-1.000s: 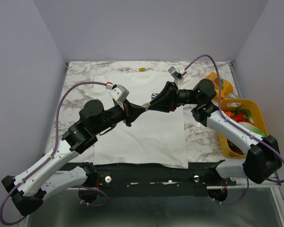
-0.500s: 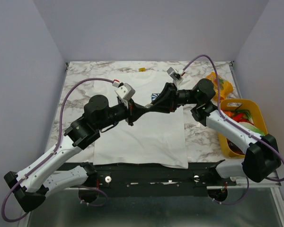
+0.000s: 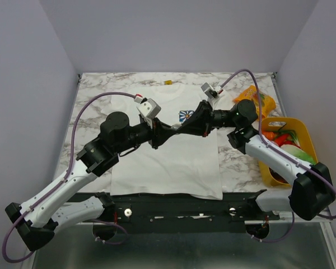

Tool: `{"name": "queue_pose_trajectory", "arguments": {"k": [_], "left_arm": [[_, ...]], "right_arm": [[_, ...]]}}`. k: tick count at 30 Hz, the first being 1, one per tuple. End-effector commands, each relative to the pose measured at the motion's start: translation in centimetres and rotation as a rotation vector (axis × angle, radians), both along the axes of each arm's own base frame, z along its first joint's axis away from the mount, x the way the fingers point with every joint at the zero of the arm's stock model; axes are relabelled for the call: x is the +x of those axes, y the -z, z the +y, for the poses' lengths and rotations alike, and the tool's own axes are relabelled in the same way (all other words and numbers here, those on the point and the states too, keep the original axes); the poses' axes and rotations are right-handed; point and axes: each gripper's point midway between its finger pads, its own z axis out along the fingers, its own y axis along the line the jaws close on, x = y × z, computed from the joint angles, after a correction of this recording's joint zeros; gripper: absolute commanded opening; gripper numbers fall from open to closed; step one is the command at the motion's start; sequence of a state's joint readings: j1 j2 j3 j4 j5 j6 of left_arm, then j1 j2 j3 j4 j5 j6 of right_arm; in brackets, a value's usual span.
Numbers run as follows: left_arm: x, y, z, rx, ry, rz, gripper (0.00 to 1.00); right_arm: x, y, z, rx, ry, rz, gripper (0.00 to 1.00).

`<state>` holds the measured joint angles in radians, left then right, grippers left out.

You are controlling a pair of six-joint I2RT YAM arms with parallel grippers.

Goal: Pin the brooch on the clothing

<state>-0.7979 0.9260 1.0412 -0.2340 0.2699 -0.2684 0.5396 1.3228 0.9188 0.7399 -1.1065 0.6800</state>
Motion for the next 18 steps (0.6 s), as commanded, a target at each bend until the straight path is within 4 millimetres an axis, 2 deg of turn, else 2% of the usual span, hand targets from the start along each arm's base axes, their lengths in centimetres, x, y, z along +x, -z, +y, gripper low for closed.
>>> {"name": "queue_pose_trajectory", "arguments": {"k": [1,3,9,14,18], "left_arm": [[-0.6,0.5,0.7,0.009,0.001,-0.018,0.36],[-0.6,0.3,1.1,0.000,-0.010,-0.026,0.42],[-0.7,0.5,0.8,-0.028,0.010,-0.018,0.42],[-0.6,-0.2,0.5,-0.066,0.017,-0.039,0.42],[-0.1,-0.9,1.0,-0.088,-0.012,-0.057,0.49]], "right_arm": [[0.3,-2.8,-0.7,0.106,0.110,-0.045,0.00],[0.3,-3.1,-0.8,0.119,0.124,-0.042,0.00],[-0.1,-4.0,-1.3,0.161,0.118,-0.038,0.01],[-0.4,-4.1,-1.3,0.173,0.098,-0.031,0.01],[-0.5,-3.9,-1.3,0.170,0.090,-0.030,0.00]]}}
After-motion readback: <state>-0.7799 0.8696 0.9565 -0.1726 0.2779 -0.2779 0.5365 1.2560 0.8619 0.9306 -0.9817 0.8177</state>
